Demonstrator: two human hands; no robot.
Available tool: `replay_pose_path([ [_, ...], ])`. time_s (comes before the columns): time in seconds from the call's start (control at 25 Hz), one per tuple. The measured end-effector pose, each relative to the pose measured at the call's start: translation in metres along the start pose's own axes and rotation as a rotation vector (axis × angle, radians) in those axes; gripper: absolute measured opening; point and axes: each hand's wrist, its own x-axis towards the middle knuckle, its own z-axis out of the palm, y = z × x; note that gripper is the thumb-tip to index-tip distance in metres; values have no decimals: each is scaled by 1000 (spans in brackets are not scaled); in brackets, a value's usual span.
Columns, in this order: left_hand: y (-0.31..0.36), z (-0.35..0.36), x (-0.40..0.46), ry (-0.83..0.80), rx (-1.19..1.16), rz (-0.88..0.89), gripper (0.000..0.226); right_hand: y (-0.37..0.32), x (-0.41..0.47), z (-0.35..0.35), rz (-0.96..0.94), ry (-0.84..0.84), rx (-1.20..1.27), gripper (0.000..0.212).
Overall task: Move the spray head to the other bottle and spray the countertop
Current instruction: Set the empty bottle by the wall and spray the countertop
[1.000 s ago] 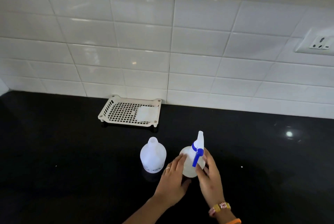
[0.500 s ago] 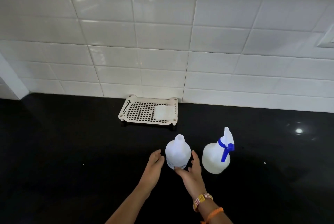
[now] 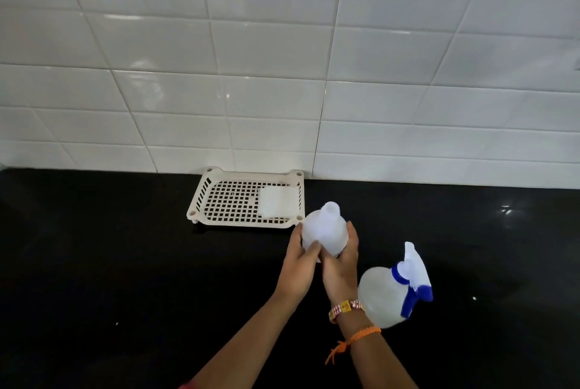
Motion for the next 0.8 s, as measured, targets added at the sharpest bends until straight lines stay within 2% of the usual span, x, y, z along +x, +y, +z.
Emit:
replay_pose_path([
  [0.16,9,17,86,34,23,-36,33,-18,72,16,45,125,68,80],
  [0.36,3,28,153,98,30,-105,34,-9,136,35,121,168,64,72],
  [0.8,4,35,205,144,-11,-13,44,1,194,49,21,143,78,70],
])
